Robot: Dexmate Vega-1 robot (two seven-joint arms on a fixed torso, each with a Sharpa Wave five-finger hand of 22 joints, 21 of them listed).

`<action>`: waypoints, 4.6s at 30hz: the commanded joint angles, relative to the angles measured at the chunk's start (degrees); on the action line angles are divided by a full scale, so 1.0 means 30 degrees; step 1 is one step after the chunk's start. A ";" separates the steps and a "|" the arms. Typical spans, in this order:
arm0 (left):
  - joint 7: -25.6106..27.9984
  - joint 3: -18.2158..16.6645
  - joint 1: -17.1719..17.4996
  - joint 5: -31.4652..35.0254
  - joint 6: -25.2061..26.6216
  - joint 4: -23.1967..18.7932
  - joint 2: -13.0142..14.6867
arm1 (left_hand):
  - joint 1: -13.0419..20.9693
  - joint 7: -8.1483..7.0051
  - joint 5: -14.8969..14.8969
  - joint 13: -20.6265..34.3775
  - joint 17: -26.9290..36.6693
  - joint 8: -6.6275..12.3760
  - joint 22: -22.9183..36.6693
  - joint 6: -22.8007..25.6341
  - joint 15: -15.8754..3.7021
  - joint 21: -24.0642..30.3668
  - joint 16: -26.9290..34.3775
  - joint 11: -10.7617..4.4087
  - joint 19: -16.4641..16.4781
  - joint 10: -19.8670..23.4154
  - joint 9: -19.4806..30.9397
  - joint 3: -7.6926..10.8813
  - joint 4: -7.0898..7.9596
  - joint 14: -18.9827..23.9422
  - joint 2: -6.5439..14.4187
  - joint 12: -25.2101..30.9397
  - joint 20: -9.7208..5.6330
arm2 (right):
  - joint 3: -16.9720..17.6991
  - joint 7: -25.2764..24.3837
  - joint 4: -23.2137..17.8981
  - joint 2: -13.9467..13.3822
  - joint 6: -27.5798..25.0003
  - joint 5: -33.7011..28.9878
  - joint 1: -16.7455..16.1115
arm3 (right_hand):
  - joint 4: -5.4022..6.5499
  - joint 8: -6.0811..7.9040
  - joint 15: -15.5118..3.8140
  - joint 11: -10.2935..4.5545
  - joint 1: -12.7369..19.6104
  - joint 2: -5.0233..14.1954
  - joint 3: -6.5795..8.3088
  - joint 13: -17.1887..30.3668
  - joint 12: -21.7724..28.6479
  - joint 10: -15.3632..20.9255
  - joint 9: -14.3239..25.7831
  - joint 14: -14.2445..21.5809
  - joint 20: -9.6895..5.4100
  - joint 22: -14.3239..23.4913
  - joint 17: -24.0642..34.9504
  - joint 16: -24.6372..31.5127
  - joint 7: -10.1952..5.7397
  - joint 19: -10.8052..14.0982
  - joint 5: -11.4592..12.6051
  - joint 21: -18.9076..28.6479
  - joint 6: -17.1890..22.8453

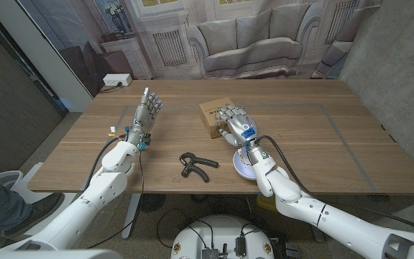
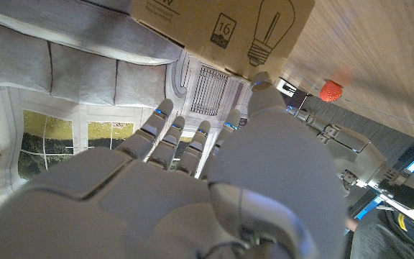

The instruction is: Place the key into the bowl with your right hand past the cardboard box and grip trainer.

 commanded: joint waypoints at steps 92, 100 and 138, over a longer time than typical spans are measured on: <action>-0.0615 -0.0004 -0.0268 -0.0474 0.0113 0.0906 -0.0193 | 0.0087 -0.0035 -0.0071 0.0033 0.0045 -0.0090 0.0115 0.0184 -0.0036 -0.0122 -0.0016 -0.0094 -0.0106 0.0008 0.0065 -0.0400 -0.0004 0.0027 0.0253 -0.0010 0.0162 | -0.1143 -0.2262 0.3056 0.0967 0.0388 0.0973 0.1669 | 0.0278 0.1520 -0.1370 -0.0127 -0.0247 0.0496 -0.0386 0.0093 0.0445 0.1478 0.1181 0.1808 -0.1165 0.0172 0.0103 0.0245 0.0024 0.1509 0.0226 0.0176 0.2051; -0.0634 -0.0020 -0.0264 -0.0505 0.0123 0.0912 -0.0189 | 0.0097 -0.0047 -0.0075 0.0033 0.0045 -0.0090 0.0115 0.0187 -0.0034 -0.0122 -0.0018 -0.0102 -0.0109 -0.0004 0.0065 -0.0424 -0.0007 0.0019 0.0268 -0.0016 0.0170 | -0.1241 -0.2421 0.3334 0.1052 0.0547 0.1048 0.1779 | 0.0275 0.1584 -0.1417 -0.0177 -0.0244 0.0507 -0.0398 0.0093 0.0448 0.1538 0.1234 0.1851 -0.1183 0.0176 0.0104 0.0229 0.0022 0.1519 0.0228 0.0164 0.2130; -0.1047 -0.0044 -0.0499 -0.0723 -0.0014 0.1409 -0.0358 | 0.0152 -0.0044 -0.0096 0.0034 0.0045 -0.0099 0.0116 0.0187 -0.0059 -0.0130 -0.0022 -0.0072 -0.0142 -0.0059 0.0066 -0.0556 -0.0022 0.0001 0.0336 -0.0037 0.0267 | -0.1160 -0.4032 0.4012 0.0997 0.1821 0.1442 0.2084 | 0.0670 0.3139 -0.2055 -0.0601 -0.0767 0.1299 -0.0530 0.0059 0.0861 0.3504 0.1788 0.3358 -0.1602 0.0215 0.0153 0.0344 0.0066 0.2643 -0.0136 0.0400 0.5173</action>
